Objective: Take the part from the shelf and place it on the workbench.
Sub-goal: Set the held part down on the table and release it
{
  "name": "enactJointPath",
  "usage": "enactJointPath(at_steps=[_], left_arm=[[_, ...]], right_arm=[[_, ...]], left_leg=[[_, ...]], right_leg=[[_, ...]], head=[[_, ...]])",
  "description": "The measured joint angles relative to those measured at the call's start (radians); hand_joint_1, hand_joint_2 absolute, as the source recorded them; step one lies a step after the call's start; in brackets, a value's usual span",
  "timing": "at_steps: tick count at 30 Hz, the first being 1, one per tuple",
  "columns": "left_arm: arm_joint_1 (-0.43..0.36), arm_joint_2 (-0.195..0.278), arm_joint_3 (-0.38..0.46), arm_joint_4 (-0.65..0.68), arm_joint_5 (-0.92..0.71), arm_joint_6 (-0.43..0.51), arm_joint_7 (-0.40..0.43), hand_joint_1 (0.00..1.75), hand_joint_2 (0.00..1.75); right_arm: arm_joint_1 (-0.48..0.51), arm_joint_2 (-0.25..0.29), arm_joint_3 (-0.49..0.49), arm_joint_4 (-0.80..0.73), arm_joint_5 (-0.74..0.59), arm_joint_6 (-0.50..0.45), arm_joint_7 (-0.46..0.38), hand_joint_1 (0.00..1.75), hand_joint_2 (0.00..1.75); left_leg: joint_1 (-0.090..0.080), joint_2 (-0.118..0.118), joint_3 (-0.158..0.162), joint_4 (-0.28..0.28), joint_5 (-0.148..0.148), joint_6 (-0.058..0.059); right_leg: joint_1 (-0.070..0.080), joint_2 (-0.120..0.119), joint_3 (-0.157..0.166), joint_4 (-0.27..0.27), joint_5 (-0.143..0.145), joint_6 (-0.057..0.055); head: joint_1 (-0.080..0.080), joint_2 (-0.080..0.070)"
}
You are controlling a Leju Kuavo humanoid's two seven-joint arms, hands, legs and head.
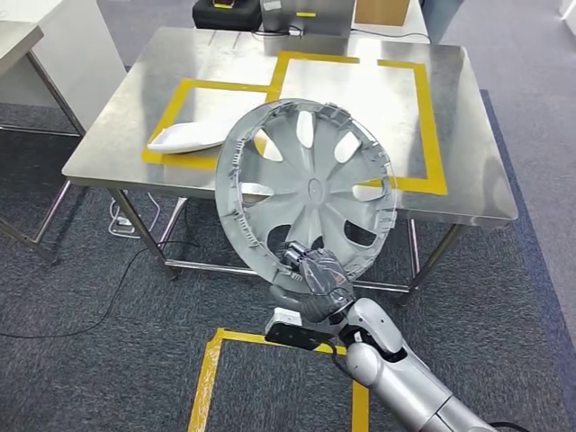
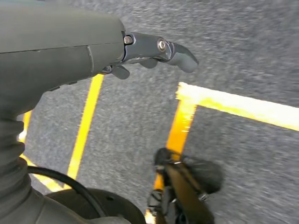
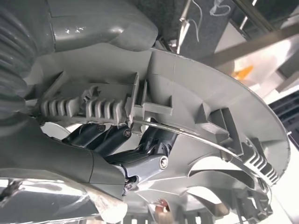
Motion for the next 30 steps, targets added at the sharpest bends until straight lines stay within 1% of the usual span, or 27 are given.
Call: enactJointPath(at_steps=[1, 2, 3, 5, 6, 7, 8, 9, 10, 11, 12, 13, 14, 15, 16, 17, 18, 20, 21, 22, 23, 25, 26, 27, 28, 29, 30], left_arm=[[0.001, 0.000, 0.001, 0.001, 0.000, 0.000, 0.002, 0.00, 1.75], [0.002, -0.001, 0.001, 0.002, -0.001, 0.000, 0.005, 0.00, 1.75], [0.002, -0.001, 0.001, 0.003, -0.001, 0.000, 0.008, 0.00, 1.75], [-0.003, 0.000, 0.001, 0.003, -0.001, 0.001, 0.012, 0.00, 1.75], [-0.006, 0.001, 0.002, 0.003, -0.002, 0.001, 0.013, 0.00, 1.75], [-0.010, 0.003, 0.002, 0.003, -0.002, 0.001, 0.013, 0.00, 1.75], [-0.014, 0.004, 0.002, 0.003, -0.003, 0.001, 0.013, 0.00, 1.75], [-0.016, 0.004, 0.002, 0.003, -0.003, 0.001, 0.013, 0.00, 1.75], [-0.017, 0.005, 0.002, 0.003, -0.004, 0.001, 0.013, 0.00, 1.75], [-0.017, 0.004, 0.002, 0.003, -0.004, 0.001, 0.013, 0.00, 1.75], [-0.016, 0.004, 0.002, 0.003, -0.004, 0.001, 0.014, 0.00, 1.75], [-0.016, 0.004, 0.002, 0.003, -0.004, 0.001, 0.014, 0.00, 1.75], [-0.015, 0.004, 0.002, 0.003, -0.004, 0.001, 0.014, 0.00, 1.75], [-0.015, 0.003, 0.002, 0.003, -0.005, 0.001, 0.014, 0.00, 1.75], [-0.014, 0.002, 0.002, 0.003, -0.007, 0.001, 0.015, 0.00, 1.75], [-0.014, 0.000, 0.002, 0.003, -0.008, 0.001, 0.015, 0.00, 1.75], [-0.014, -0.001, 0.002, 0.004, -0.009, 0.001, 0.016, 0.00, 1.75], [-0.014, -0.002, 0.002, 0.004, -0.010, 0.001, 0.018, 0.00, 1.75], [-0.015, -0.001, 0.002, 0.004, -0.011, 0.002, 0.019, 0.00, 1.75], [-0.015, 0.000, 0.002, 0.003, -0.011, 0.002, 0.019, 0.00, 1.75], [-0.015, 0.002, 0.002, 0.003, -0.012, 0.002, 0.019, 0.00, 1.75], [-0.014, 0.004, 0.002, 0.003, -0.012, 0.002, 0.019, 0.00, 1.75], [-0.013, 0.005, 0.002, 0.003, -0.012, 0.002, 0.019, 0.00, 1.75], [-0.012, 0.006, 0.002, 0.003, -0.012, 0.002, 0.019, 0.00, 1.75], [-0.011, 0.007, 0.002, 0.003, -0.012, 0.002, 0.019, 0.00, 1.75], [-0.011, 0.008, 0.002, 0.003, -0.012, 0.002, 0.019, 0.00, 1.75], [-0.012, 0.009, 0.002, 0.003, -0.012, 0.002, 0.019, 0.00, 1.75]], right_arm=[[0.000, 0.000, 0.000, 0.000, -0.008, 0.003, -0.003, 1.75, 1.75], [-0.001, 0.000, -0.001, 0.000, -0.015, 0.007, -0.006, 1.75, 1.75], [-0.002, 0.001, -0.002, -0.001, -0.020, 0.011, -0.008, 1.75, 1.75], [-0.005, 0.003, -0.004, -0.005, -0.030, 0.017, -0.010, 1.75, 1.75], [-0.004, 0.004, -0.006, -0.006, -0.033, 0.018, -0.011, 1.75, 1.75], [-0.004, 0.004, -0.007, -0.008, -0.035, 0.019, -0.011, 1.75, 1.75], [-0.005, 0.004, -0.008, -0.008, -0.037, 0.020, -0.011, 1.75, 1.75], [-0.004, 0.004, -0.008, -0.009, -0.038, 0.020, -0.012, 1.75, 1.75], [-0.004, 0.004, -0.008, -0.009, -0.038, 0.020, -0.013, 1.75, 1.75], [-0.003, 0.004, -0.008, -0.009, -0.039, 0.020, -0.014, 1.75, 1.75], [-0.002, 0.004, -0.009, -0.009, -0.039, 0.021, -0.014, 1.75, 1.75], [-0.002, 0.004, -0.010, -0.008, -0.040, 0.021, -0.014, 1.75, 1.75], [-0.002, 0.004, -0.011, -0.009, -0.041, 0.021, -0.014, 1.75, 1.75], [-0.002, 0.004, -0.012, -0.009, -0.041, 0.021, -0.014, 1.75, 1.75], [-0.003, 0.005, -0.013, -0.009, -0.041, 0.022, -0.014, 1.75, 1.75], [-0.004, 0.006, -0.014, -0.009, -0.040, 0.022, -0.015, 1.75, 1.75], [-0.004, 0.007, -0.014, -0.009, -0.038, 0.022, -0.015, 1.75, 1.75], [-0.004, 0.008, -0.018, -0.009, -0.027, 0.019, -0.014, 1.75, 1.75], [-0.003, 0.009, -0.020, -0.009, -0.020, 0.017, -0.012, 1.75, 1.75], [-0.004, 0.010, -0.022, -0.009, -0.014, 0.014, -0.010, 1.75, 1.75], [-0.004, 0.012, -0.023, -0.009, -0.010, 0.011, -0.008, 1.75, 1.75], [-0.005, 0.015, -0.025, -0.009, -0.004, 0.007, -0.006, 1.75, 1.75], [-0.004, 0.016, -0.025, -0.008, -0.003, 0.006, -0.006, 1.75, 1.75], [-0.004, 0.016, -0.025, -0.008, -0.002, 0.006, -0.005, 1.75, 1.75], [-0.003, 0.016, -0.025, -0.007, -0.002, 0.006, -0.005, 1.75, 1.75], [-0.003, 0.016, -0.025, -0.007, -0.002, 0.006, -0.004, 1.75, 1.75], [-0.003, 0.017, -0.025, -0.007, -0.002, 0.006, -0.003, 1.75, 1.75]], left_leg=[[0.006, 0.003, 0.000, -0.048, 0.069, -0.004], [0.008, 0.005, 0.002, -0.079, 0.127, -0.003], [0.006, 0.006, 0.004, -0.092, 0.158, 0.002], [-0.003, 0.009, 0.013, -0.089, 0.154, 0.021], [-0.005, 0.010, 0.017, -0.092, 0.150, 0.029], [-0.006, 0.012, 0.022, -0.094, 0.146, 0.036], [-0.007, 0.015, 0.028, -0.097, 0.142, 0.044], [-0.010, 0.019, 0.032, -0.097, 0.137, 0.050], [-0.014, 0.024, 0.037, -0.097, 0.132, 0.056], [-0.018, 0.028, 0.042, -0.097, 0.126, 0.060], [-0.022, 0.033, 0.048, -0.097, 0.120, 0.063], [-0.025, 0.038, 0.056, -0.097, 0.113, 0.065], [-0.029, 0.044, 0.064, -0.098, 0.107, 0.066], [-0.031, 0.049, 0.073, -0.098, 0.101, 0.066], [-0.035, 0.054, 0.079, -0.098, 0.095, 0.064], [-0.037, 0.060, 0.083, -0.098, 0.091, 0.062], [-0.039, 0.065, 0.086, -0.099, 0.089, 0.059], [-0.042, 0.080, 0.089, -0.101, 0.086, 0.054], [-0.042, 0.079, 0.090, -0.098, 0.081, 0.049], [-0.042, 0.069, 0.085, -0.083, 0.067, 0.044], [-0.041, 0.055, 0.073, -0.050, 0.045, 0.037], [-0.032, 0.027, 0.022, 0.070, -0.015, 0.023], [-0.027, 0.022, -0.005, 0.127, -0.035, 0.017], [-0.022, 0.021, -0.021, 0.159, -0.039, 0.011], [-0.018, 0.021, -0.022, 0.154, -0.022, 0.006], [-0.014, 0.021, -0.003, 0.108, 0.013, 0.002], [-0.009, 0.021, 0.026, 0.039, 0.053, -0.002]], right_leg=[[-0.001, 0.004, 0.017, 0.004, -0.017, 0.008], [-0.003, 0.007, 0.027, 0.007, -0.033, 0.016], [-0.006, 0.011, 0.032, 0.009, -0.046, 0.025], [-0.014, 0.015, 0.040, 0.005, -0.063, 0.038], [-0.016, 0.012, 0.040, 0.010, -0.071, 0.042], [-0.017, 0.009, 0.030, 0.033, -0.086, 0.044], [-0.016, 0.005, 0.005, 0.082, -0.109, 0.045], [-0.014, 0.002, -0.035, 0.154, -0.137, 0.043], [-0.011, 0.001, -0.086, 0.233, -0.162, 0.041], [-0.007, 0.001, -0.132, 0.296, -0.173, 0.038], [-0.003, 0.000, -0.166, 0.327, -0.164, 0.032], [0.002, -0.001, -0.179, 0.315, -0.133, 0.024], [0.010, -0.009, -0.171, 0.263, -0.085, 0.013], [0.021, -0.027, -0.151, 0.190, -0.035, 0.000], [0.031, -0.046, -0.125, 0.123, 0.001, -0.012], [0.039, -0.062, -0.105, 0.075, 0.023, -0.020], [0.044, -0.069, -0.095, 0.054, 0.029, -0.024], [0.042, -0.057, -0.089, 0.044, 0.032, -0.023], [0.038, -0.050, -0.086, 0.037, 0.036, -0.024], [0.033, -0.045, -0.083, 0.030, 0.040, -0.026], [0.027, -0.039, -0.080, 0.024, 0.044, -0.027], [0.020, -0.030, -0.078, 0.021, 0.046, -0.029], [0.019, -0.024, -0.077, 0.021, 0.045, -0.029], [0.016, -0.019, -0.077, 0.022, 0.045, -0.028], [0.014, -0.014, -0.076, 0.023, 0.044, -0.026], [0.010, -0.009, -0.075, 0.025, 0.042, -0.023], [0.007, -0.005, -0.075, 0.029, 0.040, -0.018]], head=[[0.001, 0.000], [0.002, 0.000], [0.003, 0.000], [0.004, 0.000], [0.004, 0.000], [0.005, 0.000], [0.005, 0.000], [0.006, 0.000], [0.006, 0.000], [0.006, 0.000], [0.006, 0.000], [0.006, 0.000], [0.006, 0.000], [0.006, 0.000], [0.005, 0.000], [0.004, 0.000], [0.004, 0.000], [0.004, 0.000], [0.003, 0.000], [0.002, 0.000], [0.001, 0.000], [-0.002, 0.000], [-0.001, 0.000], [-0.001, 0.000], [-0.001, 0.000], [-0.001, 0.000], [-0.001, 0.000]])
